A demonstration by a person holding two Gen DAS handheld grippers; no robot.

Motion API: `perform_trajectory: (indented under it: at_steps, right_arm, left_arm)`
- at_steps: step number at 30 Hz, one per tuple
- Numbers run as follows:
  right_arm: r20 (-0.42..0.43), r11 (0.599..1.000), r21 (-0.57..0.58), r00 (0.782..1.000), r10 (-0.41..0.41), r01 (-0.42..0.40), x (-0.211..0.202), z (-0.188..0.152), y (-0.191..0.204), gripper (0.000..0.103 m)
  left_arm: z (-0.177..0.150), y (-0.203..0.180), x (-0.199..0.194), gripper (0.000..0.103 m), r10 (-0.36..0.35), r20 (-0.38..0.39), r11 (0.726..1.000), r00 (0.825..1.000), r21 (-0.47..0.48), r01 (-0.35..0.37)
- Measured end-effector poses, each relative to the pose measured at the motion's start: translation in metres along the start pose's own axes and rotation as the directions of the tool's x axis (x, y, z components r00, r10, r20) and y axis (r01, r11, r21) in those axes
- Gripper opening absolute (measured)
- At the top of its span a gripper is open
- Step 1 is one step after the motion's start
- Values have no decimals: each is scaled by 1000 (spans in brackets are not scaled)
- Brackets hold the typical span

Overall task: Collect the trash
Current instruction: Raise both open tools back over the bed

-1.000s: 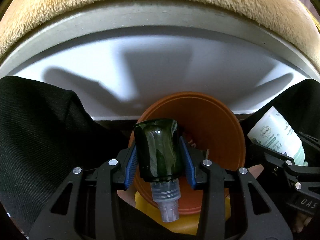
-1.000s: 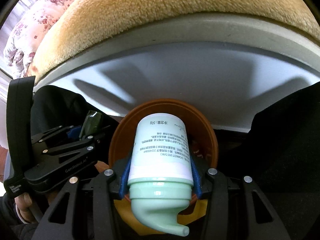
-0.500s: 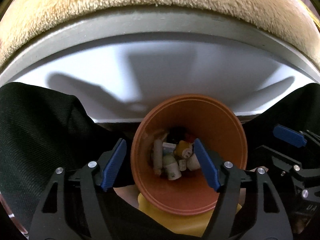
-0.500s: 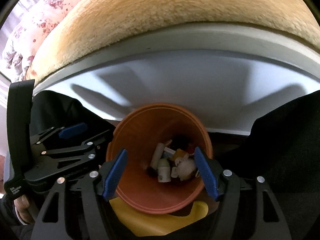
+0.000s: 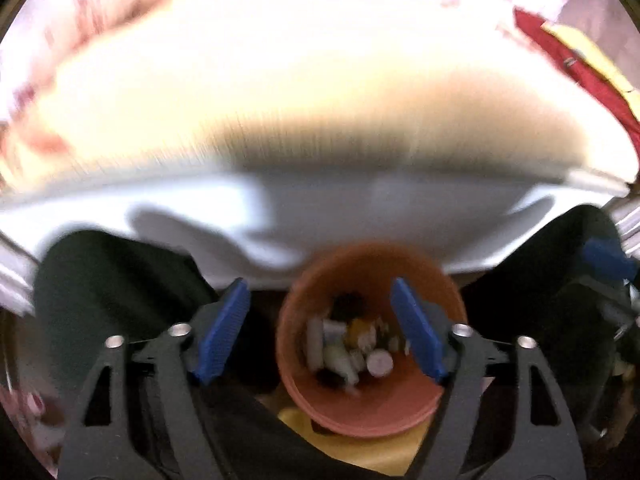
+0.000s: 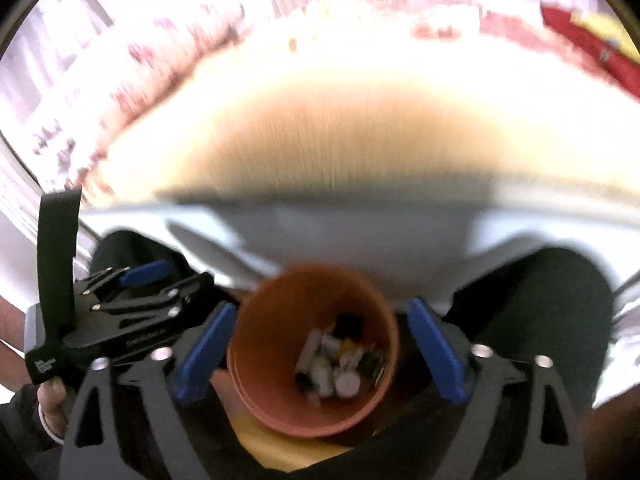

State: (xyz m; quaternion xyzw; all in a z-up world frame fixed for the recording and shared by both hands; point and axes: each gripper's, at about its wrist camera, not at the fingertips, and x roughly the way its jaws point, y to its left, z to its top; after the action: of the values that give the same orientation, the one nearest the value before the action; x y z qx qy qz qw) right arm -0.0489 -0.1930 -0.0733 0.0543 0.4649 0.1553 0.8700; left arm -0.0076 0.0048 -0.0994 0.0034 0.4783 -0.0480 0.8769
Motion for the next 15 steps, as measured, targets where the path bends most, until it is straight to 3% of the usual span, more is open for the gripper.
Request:
perform_trajectory:
  at_steps: [2,4,6,9,15]
  right_arm:
    - [71,999,-35,997,-17,19,-22,17,0,98]
    - [155,995,-71,986,-52,63,-41,43,-1,98]
    - [211,991,-77,973,-88,106,-50,67,-3,98]
    - [283,990,-75,955,-91,117,-52,106,-6,98]
    - [306,987,-17,941,-147,160,-23,167,-20,98]
  left_arm:
    - [13,0,-24,82,1,77,1000,997,29,-3]
    - [31,-1,-45,91,-6,154,999,988,52,-2]
    - [53,-1,-62,93,8,239,998,971,63,-24]
    - [87,-5,-69,94,40,290,996,956,66,-62]
    - [144,1,-56,94,71,329,996,942,27,-84]
